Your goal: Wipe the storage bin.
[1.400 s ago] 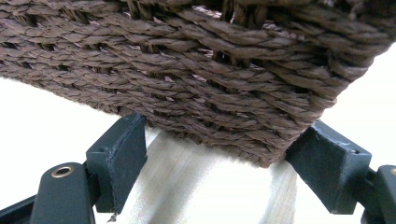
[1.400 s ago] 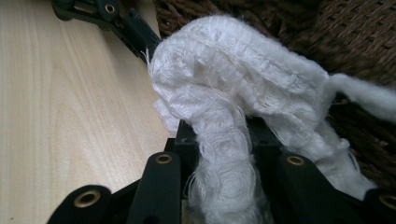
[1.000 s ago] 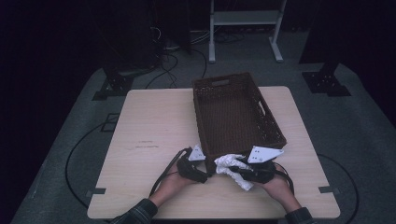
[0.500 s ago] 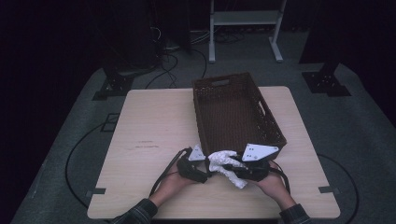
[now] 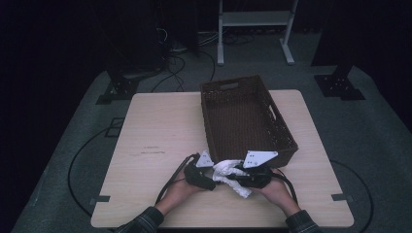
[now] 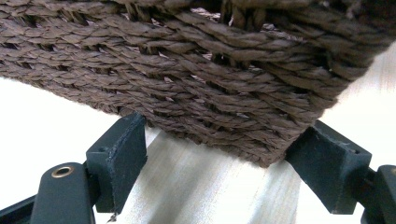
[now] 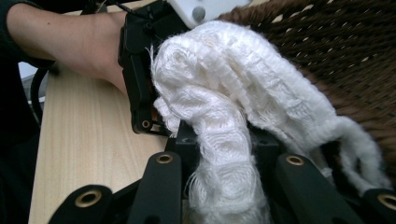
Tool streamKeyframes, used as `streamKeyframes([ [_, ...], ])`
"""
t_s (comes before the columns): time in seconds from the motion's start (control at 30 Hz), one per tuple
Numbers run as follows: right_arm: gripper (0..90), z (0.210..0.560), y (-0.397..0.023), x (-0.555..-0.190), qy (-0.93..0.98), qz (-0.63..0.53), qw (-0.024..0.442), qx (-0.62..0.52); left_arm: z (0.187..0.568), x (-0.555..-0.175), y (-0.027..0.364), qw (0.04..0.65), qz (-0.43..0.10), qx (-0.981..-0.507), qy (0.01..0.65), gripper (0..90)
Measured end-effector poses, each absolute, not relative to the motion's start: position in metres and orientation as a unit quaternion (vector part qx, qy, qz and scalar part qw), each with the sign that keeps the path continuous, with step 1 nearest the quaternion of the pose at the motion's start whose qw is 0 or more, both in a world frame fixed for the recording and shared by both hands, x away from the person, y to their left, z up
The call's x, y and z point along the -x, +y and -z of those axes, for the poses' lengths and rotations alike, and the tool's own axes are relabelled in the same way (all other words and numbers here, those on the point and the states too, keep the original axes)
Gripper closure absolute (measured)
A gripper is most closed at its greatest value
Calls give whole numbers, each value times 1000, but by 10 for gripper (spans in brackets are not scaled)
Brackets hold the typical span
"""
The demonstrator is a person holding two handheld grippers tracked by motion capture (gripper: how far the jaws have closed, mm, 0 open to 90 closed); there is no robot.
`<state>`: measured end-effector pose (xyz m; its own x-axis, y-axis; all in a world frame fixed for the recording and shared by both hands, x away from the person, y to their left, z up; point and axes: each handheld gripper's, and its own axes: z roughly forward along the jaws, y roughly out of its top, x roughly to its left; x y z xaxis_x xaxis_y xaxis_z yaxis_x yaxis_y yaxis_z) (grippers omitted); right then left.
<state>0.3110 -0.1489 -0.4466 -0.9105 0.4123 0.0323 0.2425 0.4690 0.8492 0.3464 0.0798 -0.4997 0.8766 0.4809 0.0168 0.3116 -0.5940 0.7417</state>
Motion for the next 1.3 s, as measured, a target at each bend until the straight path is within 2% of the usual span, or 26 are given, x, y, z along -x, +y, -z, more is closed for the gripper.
streamKeyframes([
  [0.73, 718, 481, -146, -321, 882, -420, 67, -202, 499, -347, 80, 389, -109, -888, 221, 203],
  [1.03, 719, 489, -156, -320, 887, -404, 63, -213, 500, -346, 80, 392, -108, -886, 224, 203],
  [1.3, 714, 479, -170, -307, 881, -415, 75, -214, 499, -347, 80, 393, -105, -885, 227, 201],
])
